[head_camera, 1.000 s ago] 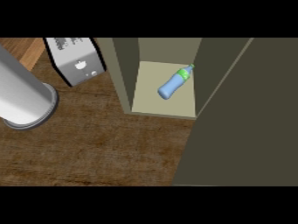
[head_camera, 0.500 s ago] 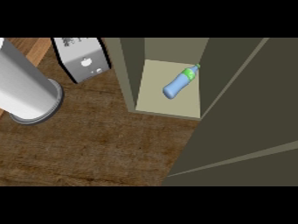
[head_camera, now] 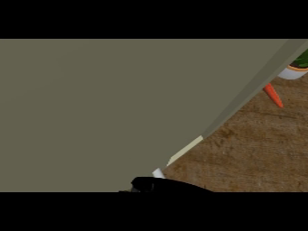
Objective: Pick up the bottled water, place it into the cabinet and close the cabinet
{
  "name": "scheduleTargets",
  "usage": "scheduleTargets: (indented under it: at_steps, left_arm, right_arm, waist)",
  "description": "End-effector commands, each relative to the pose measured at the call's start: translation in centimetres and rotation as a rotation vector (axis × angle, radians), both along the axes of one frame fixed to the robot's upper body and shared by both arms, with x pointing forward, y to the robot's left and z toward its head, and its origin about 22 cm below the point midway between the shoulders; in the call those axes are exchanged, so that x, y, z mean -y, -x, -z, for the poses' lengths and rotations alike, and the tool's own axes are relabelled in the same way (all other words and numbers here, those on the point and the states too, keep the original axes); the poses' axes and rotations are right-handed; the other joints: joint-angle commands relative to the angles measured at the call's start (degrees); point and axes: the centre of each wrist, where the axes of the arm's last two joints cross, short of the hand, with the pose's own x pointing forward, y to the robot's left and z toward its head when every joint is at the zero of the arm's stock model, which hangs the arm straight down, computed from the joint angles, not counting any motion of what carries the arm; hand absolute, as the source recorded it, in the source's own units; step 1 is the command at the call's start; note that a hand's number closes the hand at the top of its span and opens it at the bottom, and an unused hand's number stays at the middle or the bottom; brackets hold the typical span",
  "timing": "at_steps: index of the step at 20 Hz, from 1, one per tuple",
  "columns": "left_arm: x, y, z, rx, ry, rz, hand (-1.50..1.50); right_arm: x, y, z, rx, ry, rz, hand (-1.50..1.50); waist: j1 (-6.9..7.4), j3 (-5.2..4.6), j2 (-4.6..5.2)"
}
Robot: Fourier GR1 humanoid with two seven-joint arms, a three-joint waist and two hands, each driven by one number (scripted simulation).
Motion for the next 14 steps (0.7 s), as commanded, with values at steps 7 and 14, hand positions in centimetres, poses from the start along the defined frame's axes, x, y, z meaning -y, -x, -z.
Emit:
scheduleTargets:
  at_steps: [7,14]
  left_arm:
    - [-3.9,4.8,0.0,-0.001,0.020,-0.059,-1.50]
    - [-4.0,6.5,-0.1,0.003,0.025,-0.087,-1.50]
  right_arm:
    - [-5.9,-5.1,-3.6,-0.157,0.052,-0.052,1.50]
    - [-5.0,-10.5,-2.3,-0.285,0.055,-0.016,1.50]
  waist:
    - [-3.49,0.51,-0.02]
    - [-5.94,0.59,0.24]
